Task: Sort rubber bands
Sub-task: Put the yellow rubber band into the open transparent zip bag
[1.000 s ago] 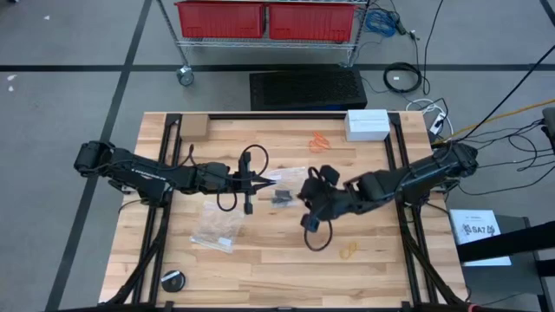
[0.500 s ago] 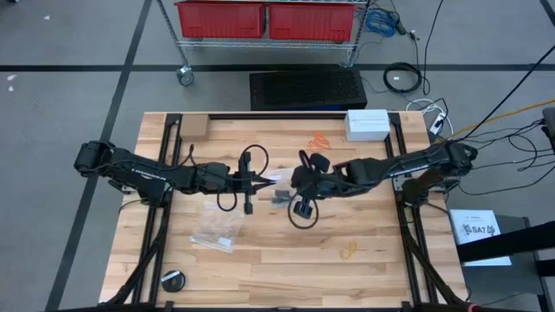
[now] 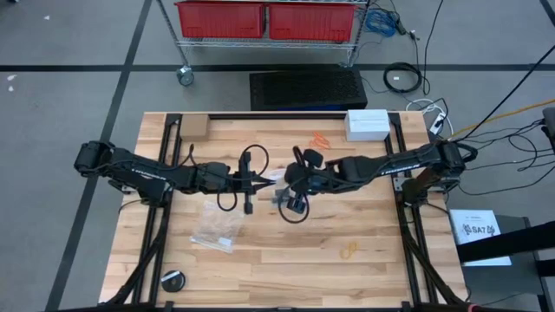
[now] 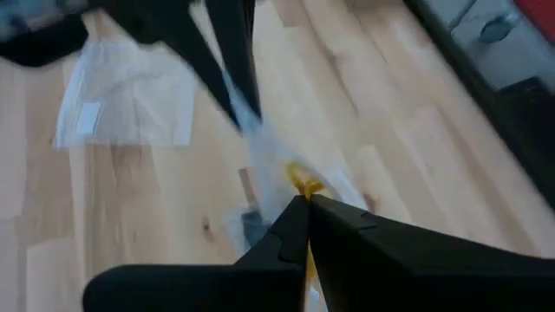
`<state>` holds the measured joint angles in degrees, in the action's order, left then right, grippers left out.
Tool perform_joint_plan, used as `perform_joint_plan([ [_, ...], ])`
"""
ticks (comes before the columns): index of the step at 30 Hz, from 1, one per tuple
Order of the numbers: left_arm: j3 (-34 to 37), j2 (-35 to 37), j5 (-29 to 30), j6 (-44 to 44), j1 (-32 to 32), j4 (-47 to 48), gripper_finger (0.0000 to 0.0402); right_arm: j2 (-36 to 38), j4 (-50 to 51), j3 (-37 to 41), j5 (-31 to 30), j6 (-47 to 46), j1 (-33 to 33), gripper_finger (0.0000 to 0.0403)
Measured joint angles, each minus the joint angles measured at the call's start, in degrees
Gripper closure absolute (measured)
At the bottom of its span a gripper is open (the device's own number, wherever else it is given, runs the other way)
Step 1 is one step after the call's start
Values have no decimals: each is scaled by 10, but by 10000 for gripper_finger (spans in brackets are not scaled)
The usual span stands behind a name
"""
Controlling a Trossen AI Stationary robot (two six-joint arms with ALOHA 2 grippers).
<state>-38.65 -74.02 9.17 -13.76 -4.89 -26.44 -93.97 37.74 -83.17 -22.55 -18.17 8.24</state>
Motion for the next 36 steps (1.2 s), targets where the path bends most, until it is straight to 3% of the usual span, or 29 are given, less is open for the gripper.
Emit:
perform_joint_plan([
  [6, 0, 0, 0, 0, 0, 0, 401, 0, -3, -3, 4, 12, -11, 403],
  [14, 0, 0, 0, 0, 0, -1, 401, -27, -28, -3, 65, 40, -19, 396],
  [25, 0, 0, 0, 0, 0, 0, 401, 38, -1, -3, 65, 22, -3, 280],
  [32, 0, 0, 0, 0, 0, 0, 401, 102, 117, -4, 85, -25, 41, 258],
  [36, 0, 0, 0, 0, 0, 0, 401, 104, 214, -4, 117, -134, 94, 257],
])
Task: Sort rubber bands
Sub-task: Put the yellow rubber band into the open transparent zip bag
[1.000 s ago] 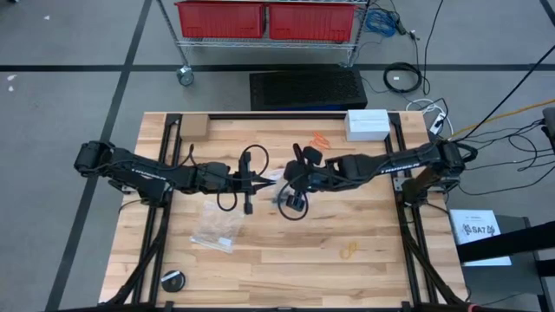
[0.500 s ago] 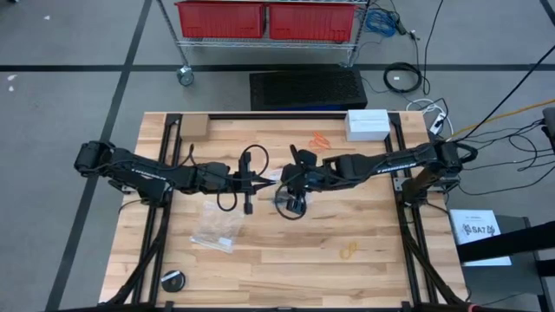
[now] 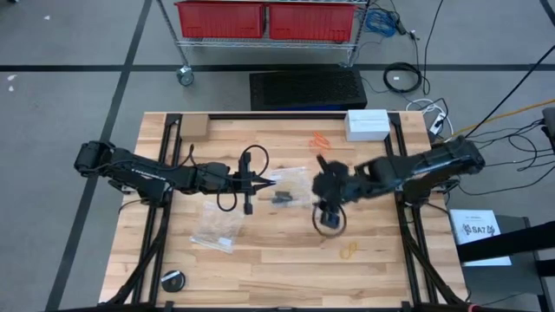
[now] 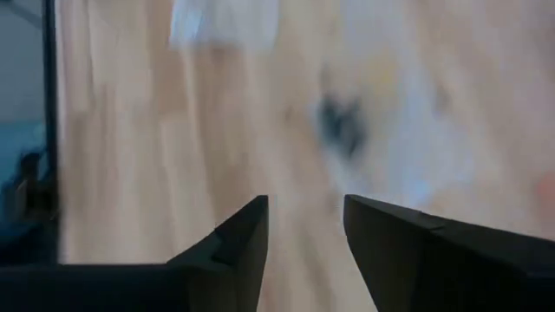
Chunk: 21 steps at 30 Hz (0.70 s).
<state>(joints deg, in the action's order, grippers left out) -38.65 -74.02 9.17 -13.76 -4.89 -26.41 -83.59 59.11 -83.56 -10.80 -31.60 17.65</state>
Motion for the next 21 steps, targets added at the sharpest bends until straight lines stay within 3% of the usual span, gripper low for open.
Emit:
perform_joint_plan([
  [6, 0, 0, 0, 0, 0, 0, 401, -28, 56, 38, 44, -206, 101, 256],
  [10, 0, 0, 0, -1, 0, 0, 401, -55, 51, 76, 68, -276, 163, 247],
  [15, 0, 0, 0, -1, 0, 0, 401, -100, 48, 106, 65, -224, 212, 213],
  [21, 0, 0, 0, -3, 0, 0, 401, -173, 2, 116, 75, -121, 222, 168],
])
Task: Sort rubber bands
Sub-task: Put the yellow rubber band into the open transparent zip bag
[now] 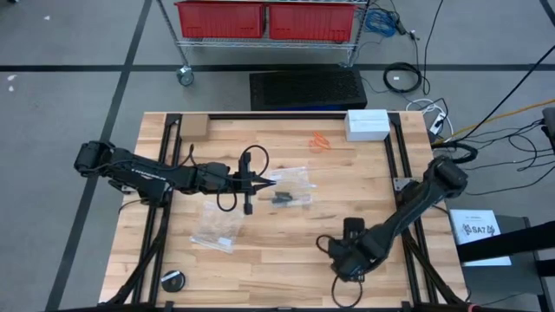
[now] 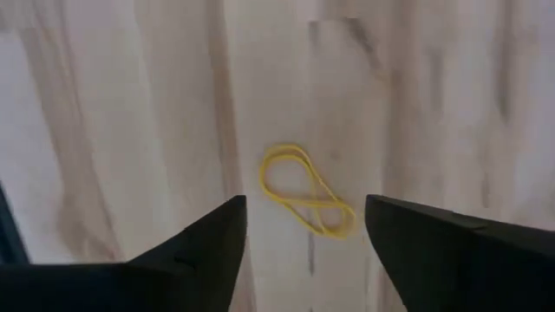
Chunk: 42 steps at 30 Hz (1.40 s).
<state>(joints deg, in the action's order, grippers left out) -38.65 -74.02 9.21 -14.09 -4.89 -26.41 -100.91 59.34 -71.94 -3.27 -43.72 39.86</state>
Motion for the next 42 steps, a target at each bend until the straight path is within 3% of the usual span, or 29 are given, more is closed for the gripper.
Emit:
perform_joint_plan([
  [7, 0, 0, 0, -2, 0, 6, 401, -68, -14, 0, 51, 93, 0, 142],
  [18, 0, 0, 0, -2, 0, 6, 401, -112, -15, -2, 55, 194, -15, 161],
  [23, 0, 0, 0, -2, 0, 6, 401, -111, -29, 5, 58, 208, -25, 214],
  [31, 0, 0, 0, -3, 0, 10, 401, -110, -36, 12, 44, 213, -33, 385],
  [37, 0, 0, 0, -3, 0, 10, 401, -99, -30, 13, 69, 211, -44, 400],
  [42, 0, 0, 0, -3, 0, 10, 401, -61, -36, 14, 2, 169, -84, 402],
])
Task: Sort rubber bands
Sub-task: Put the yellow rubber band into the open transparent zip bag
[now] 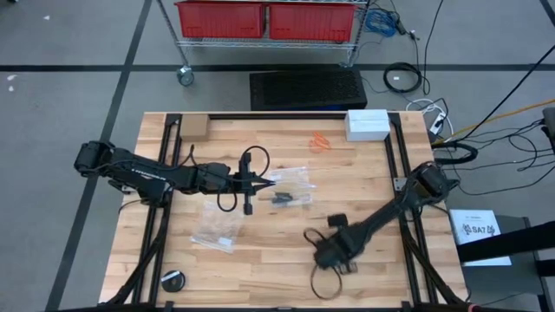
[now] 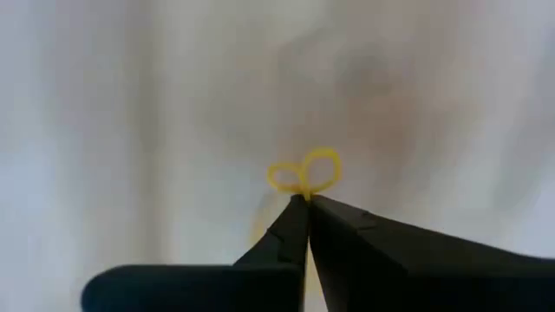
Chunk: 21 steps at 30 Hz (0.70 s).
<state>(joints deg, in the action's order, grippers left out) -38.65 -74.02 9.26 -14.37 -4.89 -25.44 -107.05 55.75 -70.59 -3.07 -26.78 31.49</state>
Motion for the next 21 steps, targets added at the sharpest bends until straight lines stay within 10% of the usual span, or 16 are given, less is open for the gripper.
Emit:
perform_joint_plan([
  [21, 0, 0, 0, 0, 0, 0, 401, 172, -93, -97, -257, -25, -79, 403],
])
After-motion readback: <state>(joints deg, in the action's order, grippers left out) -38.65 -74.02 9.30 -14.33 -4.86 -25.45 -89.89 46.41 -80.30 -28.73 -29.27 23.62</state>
